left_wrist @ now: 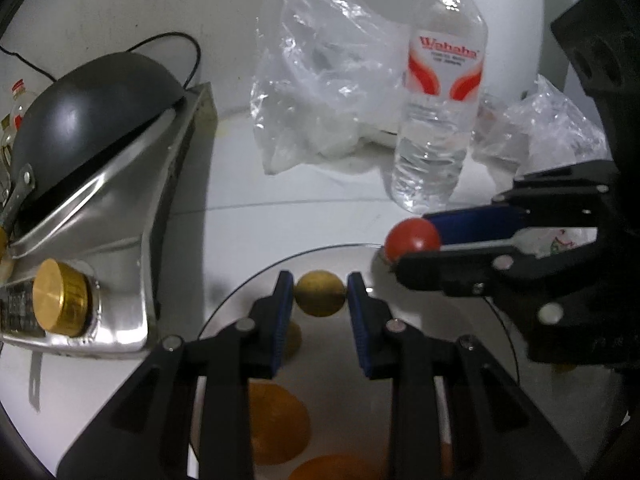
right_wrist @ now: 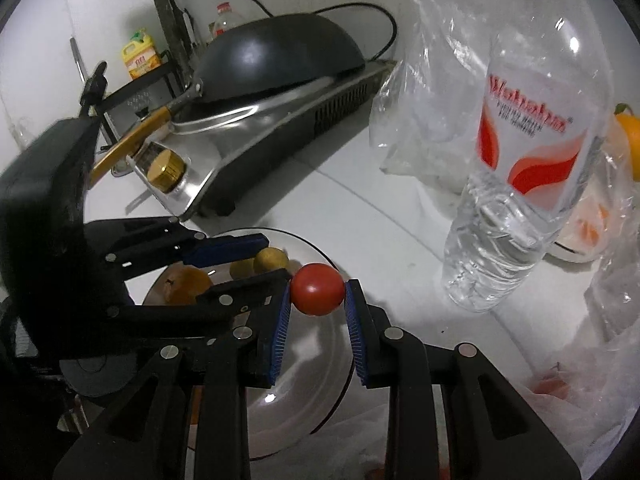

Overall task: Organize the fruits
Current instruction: 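Open both grippers to set the yellow fruit and tomato on the plate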

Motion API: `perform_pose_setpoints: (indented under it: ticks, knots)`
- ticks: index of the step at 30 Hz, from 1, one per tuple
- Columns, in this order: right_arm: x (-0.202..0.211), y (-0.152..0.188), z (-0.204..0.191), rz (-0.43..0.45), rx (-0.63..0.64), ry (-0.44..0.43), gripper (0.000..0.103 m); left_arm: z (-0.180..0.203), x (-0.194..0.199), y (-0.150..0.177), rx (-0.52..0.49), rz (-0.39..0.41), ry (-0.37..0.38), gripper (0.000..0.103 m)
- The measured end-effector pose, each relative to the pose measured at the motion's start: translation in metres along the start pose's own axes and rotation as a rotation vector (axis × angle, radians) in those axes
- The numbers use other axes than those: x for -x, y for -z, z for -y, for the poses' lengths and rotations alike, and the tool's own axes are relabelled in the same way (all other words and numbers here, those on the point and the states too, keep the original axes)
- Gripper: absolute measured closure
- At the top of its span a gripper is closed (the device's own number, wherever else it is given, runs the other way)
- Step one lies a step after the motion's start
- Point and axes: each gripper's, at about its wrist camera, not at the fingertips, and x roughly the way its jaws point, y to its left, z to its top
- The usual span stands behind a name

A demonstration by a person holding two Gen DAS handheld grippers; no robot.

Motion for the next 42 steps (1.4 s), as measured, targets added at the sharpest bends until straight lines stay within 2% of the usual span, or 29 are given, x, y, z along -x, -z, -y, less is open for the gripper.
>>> perform_pose_setpoints:
  ticks: [3, 9, 19, 24, 29, 37, 42]
  knots:
    - [-0.002, -0.001, 0.002, -0.006, 0.005, 0.0, 0.073, 0.0, -0.003, 0.0, -0.003, -0.02, -0.053, 0.073]
    - [-0.005, -0.002, 0.001, -0.01, 0.008, -0.011, 0.073, -0.005, -0.001, 0.0, 0.018, -0.037, -0.034, 0.07]
    - [-0.024, 0.005, -0.014, -0.069, 0.046, -0.016, 0.073, -0.018, 0.039, 0.009, 0.015, 0.024, -0.063, 0.069]
    - [-0.03, 0.007, -0.018, -0.075, 0.056, 0.0, 0.073, -0.025, 0.052, 0.015, 0.051, 0.038, -0.073, 0.068]
    - [-0.023, 0.006, -0.018, -0.063, 0.048, 0.023, 0.066, -0.03, 0.062, 0.024, 0.074, 0.044, -0.075, 0.068]
    - [0.002, 0.004, -0.027, -0.027, 0.051, 0.05, 0.066, -0.022, 0.083, 0.03, 0.086, 0.081, -0.054, 0.064]
    - [0.016, 0.009, -0.029, -0.018, 0.041, 0.069, 0.066, -0.007, 0.097, 0.034, 0.054, 0.098, -0.036, 0.063]
